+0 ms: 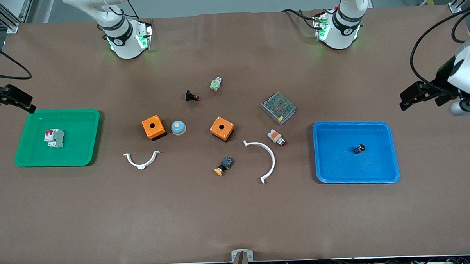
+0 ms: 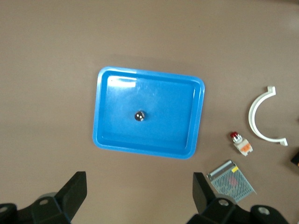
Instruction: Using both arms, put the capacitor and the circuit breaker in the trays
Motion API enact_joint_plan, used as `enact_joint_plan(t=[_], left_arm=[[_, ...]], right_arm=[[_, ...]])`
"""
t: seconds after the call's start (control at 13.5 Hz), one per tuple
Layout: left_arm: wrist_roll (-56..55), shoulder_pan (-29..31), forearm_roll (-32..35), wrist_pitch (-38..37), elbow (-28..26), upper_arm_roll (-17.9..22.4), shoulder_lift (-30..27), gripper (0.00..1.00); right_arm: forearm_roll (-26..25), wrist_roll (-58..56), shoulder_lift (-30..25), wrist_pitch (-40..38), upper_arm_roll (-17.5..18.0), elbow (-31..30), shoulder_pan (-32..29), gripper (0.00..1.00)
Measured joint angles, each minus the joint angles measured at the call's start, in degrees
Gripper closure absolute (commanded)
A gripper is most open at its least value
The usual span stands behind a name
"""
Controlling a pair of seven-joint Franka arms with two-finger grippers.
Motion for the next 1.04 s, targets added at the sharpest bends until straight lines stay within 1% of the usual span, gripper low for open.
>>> enact_joint_plan(t=[0.22, 0.52, 0.59, 0.81, 1.04], left_arm=[[-0.46, -2.42, 0.0, -2.78, -0.61, 0.16, -1.46, 0.0], [-0.42, -2.58, -0.13, -3.75, -4.16, 1.28, -4.98, 0.0], [-0.39, -2.72, -0.26, -3.76, -5.33, 2.01, -5.87, 0.0], [0.01, -4.73, -0.75, -3.76, -7.26, 6.5, -7.4, 0.0], [0.2, -4.82, -0.83, -3.76, -9.07, 7.09, -8.27, 0.0]], right_arm=[[0.01, 0.01, 0.15, -0.14, -0.04, 0.48, 0.0, 0.0], [0.01, 0.02, 0.44, -0.04, -0.34, 0.64, 0.0, 0.0], [0.01, 0.02, 0.55, -0.03, -0.38, 0.68, -0.01, 0.0], [0.02, 0.02, 0.88, -0.02, -0.52, 0.91, -0.01, 0.0], [0.02, 0.03, 1.34, 0.02, -0.6, 1.0, -0.02, 0.0]])
